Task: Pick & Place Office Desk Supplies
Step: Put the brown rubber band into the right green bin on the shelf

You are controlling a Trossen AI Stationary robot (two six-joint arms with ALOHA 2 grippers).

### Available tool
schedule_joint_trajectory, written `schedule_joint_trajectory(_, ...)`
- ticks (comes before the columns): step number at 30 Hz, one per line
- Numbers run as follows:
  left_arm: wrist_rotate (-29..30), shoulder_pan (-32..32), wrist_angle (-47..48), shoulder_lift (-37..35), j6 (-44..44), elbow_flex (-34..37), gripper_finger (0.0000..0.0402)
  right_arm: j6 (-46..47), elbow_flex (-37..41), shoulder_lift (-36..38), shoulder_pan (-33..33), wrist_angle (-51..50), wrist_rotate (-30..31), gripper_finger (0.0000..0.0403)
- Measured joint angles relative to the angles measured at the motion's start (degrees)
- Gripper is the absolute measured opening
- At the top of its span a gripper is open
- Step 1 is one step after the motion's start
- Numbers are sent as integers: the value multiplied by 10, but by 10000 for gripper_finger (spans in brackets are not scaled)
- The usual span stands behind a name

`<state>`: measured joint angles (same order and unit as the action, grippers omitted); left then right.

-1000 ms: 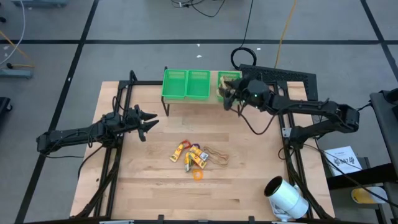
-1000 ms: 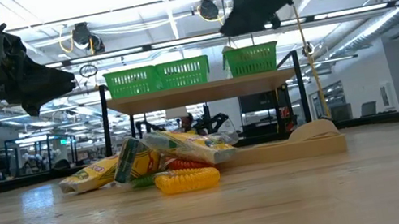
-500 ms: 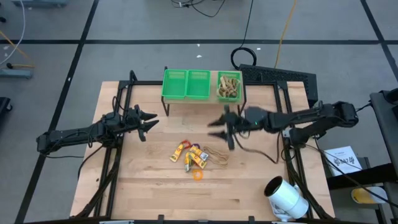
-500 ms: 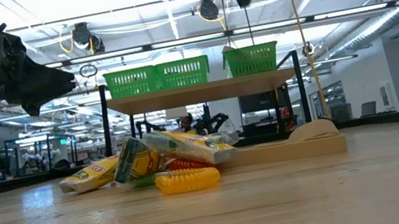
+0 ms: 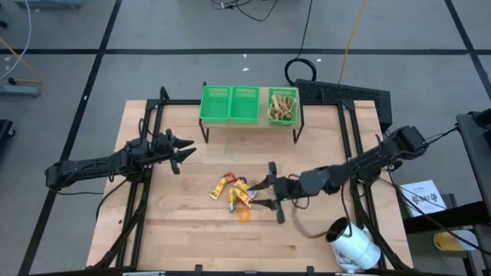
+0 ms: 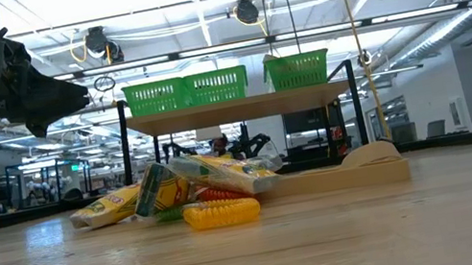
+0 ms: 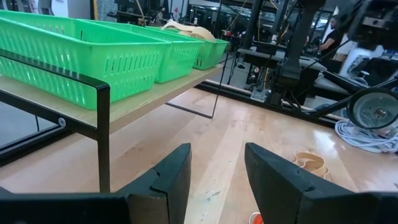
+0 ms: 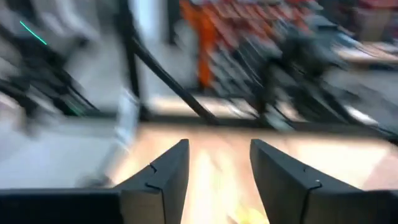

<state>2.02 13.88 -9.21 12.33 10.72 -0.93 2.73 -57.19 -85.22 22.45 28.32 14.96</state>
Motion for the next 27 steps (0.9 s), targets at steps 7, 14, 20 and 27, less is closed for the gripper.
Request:
schedule_joint_trajectory(7,0,0,0,0,0,0,159,72,-86,-12,32,-346,182,214)
schedule_joint_trajectory(14,0,0,0,0,0,0,159,224,-7,-12,36,-424,160,240)
schedule_joint_trajectory(20,0,0,1,0,0,0,159,306,105,-12,36,-345,77,239)
schedule_joint_trajectory(27,0,0,0,0,0,0,159,360,217,-12,35,-203,60,223)
